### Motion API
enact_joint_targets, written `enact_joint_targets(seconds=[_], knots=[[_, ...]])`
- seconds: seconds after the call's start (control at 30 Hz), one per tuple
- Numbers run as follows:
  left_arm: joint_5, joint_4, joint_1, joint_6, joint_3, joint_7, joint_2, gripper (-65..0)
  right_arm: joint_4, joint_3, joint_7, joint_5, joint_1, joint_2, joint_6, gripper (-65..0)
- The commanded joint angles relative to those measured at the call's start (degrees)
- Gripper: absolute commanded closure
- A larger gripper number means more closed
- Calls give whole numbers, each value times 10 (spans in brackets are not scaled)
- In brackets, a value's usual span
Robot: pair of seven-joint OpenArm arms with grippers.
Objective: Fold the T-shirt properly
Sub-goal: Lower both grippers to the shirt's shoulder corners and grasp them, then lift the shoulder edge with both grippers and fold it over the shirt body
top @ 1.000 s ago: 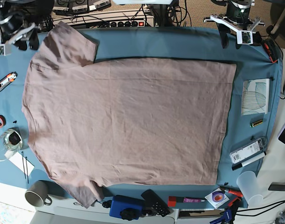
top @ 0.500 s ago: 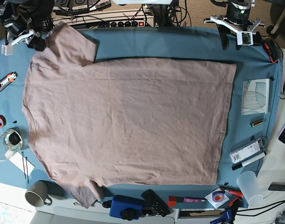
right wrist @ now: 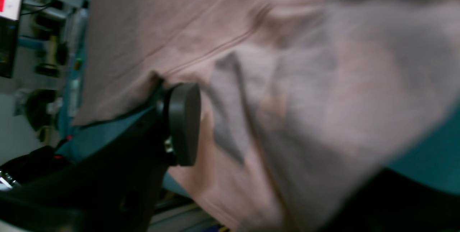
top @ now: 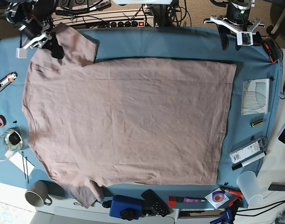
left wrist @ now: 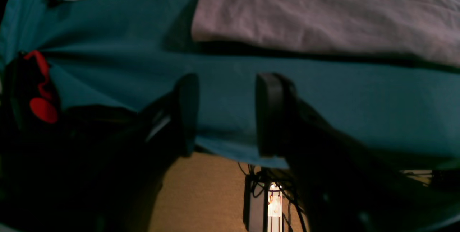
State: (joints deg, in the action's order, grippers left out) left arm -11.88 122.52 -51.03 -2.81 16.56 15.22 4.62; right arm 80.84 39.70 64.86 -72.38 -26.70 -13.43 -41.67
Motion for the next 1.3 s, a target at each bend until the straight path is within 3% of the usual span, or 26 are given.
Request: enact_joint_targets(seconds=[0.0, 0.2, 0.4, 0.73, 0.9, 0.97, 1.07, 1.17, 1.27], knots=[[-14, 10, 3, 0, 1, -15, 2, -263, -3, -6, 61, 62, -12, 3, 17, -291], [-74, 10, 61, 8, 1, 20, 2, -263, -3, -6, 63, 62, -12, 2, 17, -291], [-89, 8, 110, 76, 1, 35, 2, -263, -3, -6, 84, 62, -12, 1, 17, -291], [-72, -150, 216, 75, 9, 35, 1, -263, -3, -6, 87, 62, -12, 1, 17, -291], [-89, -179, 236, 75, 56, 80, 1, -263, -3, -6, 97, 62, -12, 1, 17, -291], [-128, -186, 236, 56, 80, 93, 2, -263, -3, -6, 98, 62, -12, 1, 17, -291], [-187, -195, 236, -15, 105, 136, 2, -263, -3, -6, 98, 62, -12, 1, 17, -291], [-242, -195, 235, -63, 107, 191, 0, -263, -3, -6, 98, 62, -11, 1, 17, -291], [-276, -195, 236, -101, 106, 199, -9, -263, -3, -6, 98, 61, -11, 1, 17, -291]])
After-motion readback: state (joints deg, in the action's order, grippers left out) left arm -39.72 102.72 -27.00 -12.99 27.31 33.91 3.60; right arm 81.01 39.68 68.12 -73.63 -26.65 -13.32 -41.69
